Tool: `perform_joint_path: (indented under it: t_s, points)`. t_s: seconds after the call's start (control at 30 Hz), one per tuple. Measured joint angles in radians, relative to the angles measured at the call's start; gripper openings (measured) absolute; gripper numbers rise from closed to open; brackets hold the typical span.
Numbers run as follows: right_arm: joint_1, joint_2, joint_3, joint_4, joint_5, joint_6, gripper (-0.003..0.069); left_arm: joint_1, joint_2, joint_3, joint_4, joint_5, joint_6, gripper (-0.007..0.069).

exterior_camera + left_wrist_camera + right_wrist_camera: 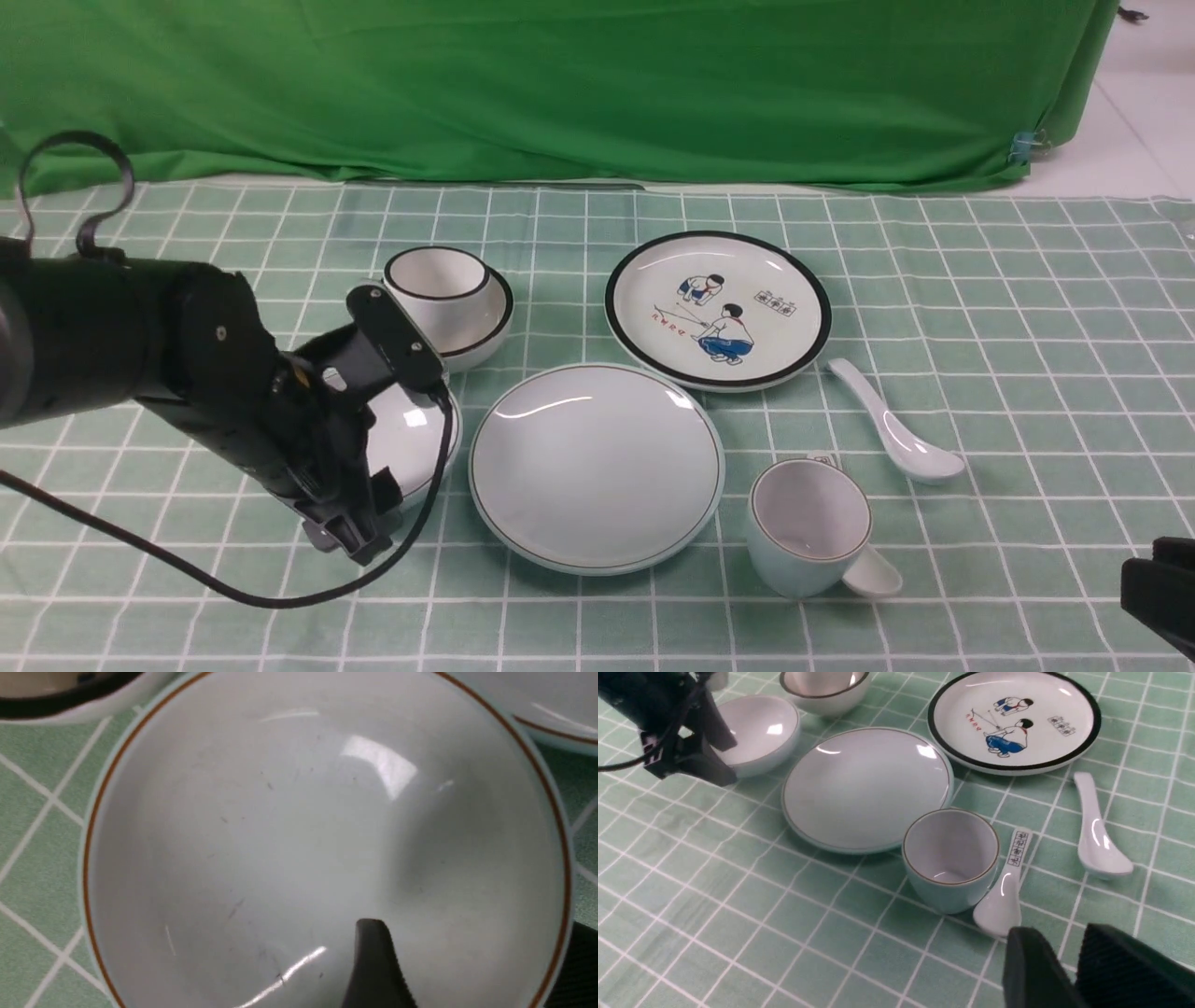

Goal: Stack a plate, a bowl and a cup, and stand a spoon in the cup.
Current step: Use the left arm to grab a blue rice bowl, then use the left arm to put the blue rice bowl into the blue large plate in the middle

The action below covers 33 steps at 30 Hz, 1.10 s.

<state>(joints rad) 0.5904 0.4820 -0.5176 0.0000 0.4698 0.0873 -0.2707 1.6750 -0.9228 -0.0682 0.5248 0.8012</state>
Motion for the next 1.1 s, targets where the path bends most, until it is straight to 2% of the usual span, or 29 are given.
perform_joint_path:
  t_s: [0.07,0.2,0.3,0.43,0.57,0.67,0.87,1.1]
  points:
    - [0.002,0.005,0.000,0.000,-0.001,0.000,0.0195,0.000,0.026,0.000,0.011,0.000,0.003,0.0361]
    - [0.003,0.005,0.000,0.000,-0.002,0.000,0.0195,-0.006,0.034,-0.009,0.041,-0.016,0.010,0.0143]
    - [0.003,0.005,0.000,0.000,-0.002,0.000,0.0195,-0.011,0.021,-0.017,0.068,-0.012,0.011,0.0071]
    - [0.003,0.005,-0.001,0.000,-0.002,-0.001,0.0197,-0.028,0.004,-0.019,0.104,0.027,0.007,0.0060]
    - [0.003,0.005,-0.002,0.000,-0.003,-0.003,0.0199,-0.075,-0.052,-0.016,0.108,0.128,-0.084,0.0043]
    - [0.003,0.005,-0.003,-0.007,-0.003,-0.008,0.0202,-0.166,-0.130,-0.008,0.099,0.189,-0.143,0.0033]
    - [0.003,0.005,-0.003,-0.008,-0.015,-0.011,0.0211,-0.340,-0.153,-0.087,0.104,0.188,-0.178,0.0034]
    - [0.003,0.005,-0.003,-0.010,-0.018,-0.018,0.0213,-0.440,0.006,-0.260,0.132,0.189,-0.172,0.0034]
